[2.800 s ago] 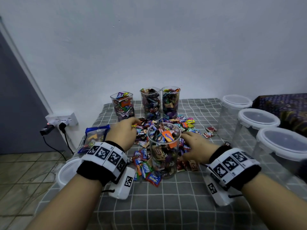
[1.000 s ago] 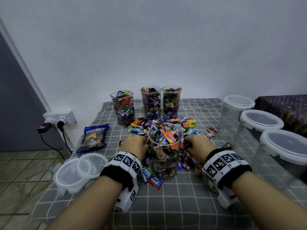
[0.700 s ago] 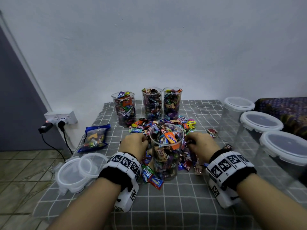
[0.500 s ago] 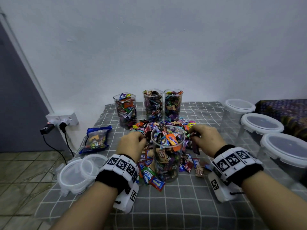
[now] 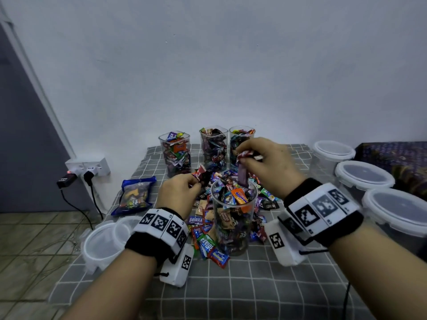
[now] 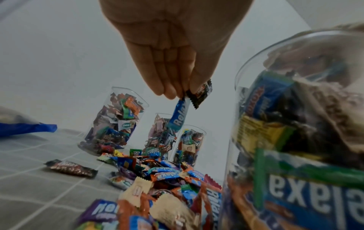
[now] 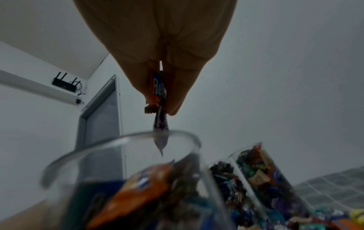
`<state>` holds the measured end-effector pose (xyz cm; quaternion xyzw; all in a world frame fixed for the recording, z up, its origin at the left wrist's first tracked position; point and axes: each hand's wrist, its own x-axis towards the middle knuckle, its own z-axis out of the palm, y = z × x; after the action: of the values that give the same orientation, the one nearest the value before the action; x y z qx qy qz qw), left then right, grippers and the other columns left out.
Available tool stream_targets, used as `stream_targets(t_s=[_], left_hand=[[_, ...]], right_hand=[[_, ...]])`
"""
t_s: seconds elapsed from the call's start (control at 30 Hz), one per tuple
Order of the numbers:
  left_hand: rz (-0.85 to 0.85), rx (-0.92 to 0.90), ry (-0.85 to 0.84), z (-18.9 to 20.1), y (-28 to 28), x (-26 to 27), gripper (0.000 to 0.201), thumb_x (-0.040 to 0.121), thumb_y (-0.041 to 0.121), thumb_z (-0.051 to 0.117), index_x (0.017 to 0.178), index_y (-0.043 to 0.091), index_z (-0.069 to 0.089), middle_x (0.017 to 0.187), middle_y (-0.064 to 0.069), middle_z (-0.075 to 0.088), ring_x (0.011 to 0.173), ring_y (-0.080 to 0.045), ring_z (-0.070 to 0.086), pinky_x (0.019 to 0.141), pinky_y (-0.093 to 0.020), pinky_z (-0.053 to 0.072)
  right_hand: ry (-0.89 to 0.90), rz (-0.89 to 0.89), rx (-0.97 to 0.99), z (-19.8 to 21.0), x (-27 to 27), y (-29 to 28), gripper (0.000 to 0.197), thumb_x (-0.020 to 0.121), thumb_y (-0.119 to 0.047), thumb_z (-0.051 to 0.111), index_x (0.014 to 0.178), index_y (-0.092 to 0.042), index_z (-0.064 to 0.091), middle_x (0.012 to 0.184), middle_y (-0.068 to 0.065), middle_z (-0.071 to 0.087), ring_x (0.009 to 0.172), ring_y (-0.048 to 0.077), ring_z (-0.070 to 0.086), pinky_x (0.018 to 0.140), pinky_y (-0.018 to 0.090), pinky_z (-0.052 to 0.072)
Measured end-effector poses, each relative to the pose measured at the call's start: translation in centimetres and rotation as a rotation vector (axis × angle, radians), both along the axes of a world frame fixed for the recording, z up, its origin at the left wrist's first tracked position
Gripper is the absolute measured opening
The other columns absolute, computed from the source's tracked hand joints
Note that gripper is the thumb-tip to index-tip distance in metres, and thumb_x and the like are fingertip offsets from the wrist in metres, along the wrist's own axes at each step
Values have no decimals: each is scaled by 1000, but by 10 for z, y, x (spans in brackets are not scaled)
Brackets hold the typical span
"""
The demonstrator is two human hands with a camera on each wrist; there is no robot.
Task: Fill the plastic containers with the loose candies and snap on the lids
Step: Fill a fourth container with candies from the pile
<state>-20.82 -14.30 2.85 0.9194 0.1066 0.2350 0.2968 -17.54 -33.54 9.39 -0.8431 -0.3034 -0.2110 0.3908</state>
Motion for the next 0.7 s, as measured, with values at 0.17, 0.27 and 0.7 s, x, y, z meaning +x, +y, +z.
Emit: stream_targets(t_s=[0.17,0.27,0.7], left_hand=[[-6,16,22,0,1,-1,14,87,23,60,80,17,71,75,-2,67,74,-21,63,70,-32,50],[-2,32,63,-1,3,-2,15,88,25,60,80,18,70,68,2,61,76,-20,62,69,-29,47],[-38,-10,45,8,-1,-2,19,87,25,63,69,25,60,67,7,58,72,-15,57,67,-26,42]], right_hand=[[63,52,-45,-13,-7,8,19,85,-8,64,103,-10,68,105,1,65,95,5,51,79,9,32],[106,39,-70,-14,-6,7,20,86,-11,64,105,-12,68,106,0,65,96,7,52,82,14,36],[115,7,-247,-22,-20,-6,25,88,-30,61,111,-21,67,107,-7,67,102,10,58,92,29,43]])
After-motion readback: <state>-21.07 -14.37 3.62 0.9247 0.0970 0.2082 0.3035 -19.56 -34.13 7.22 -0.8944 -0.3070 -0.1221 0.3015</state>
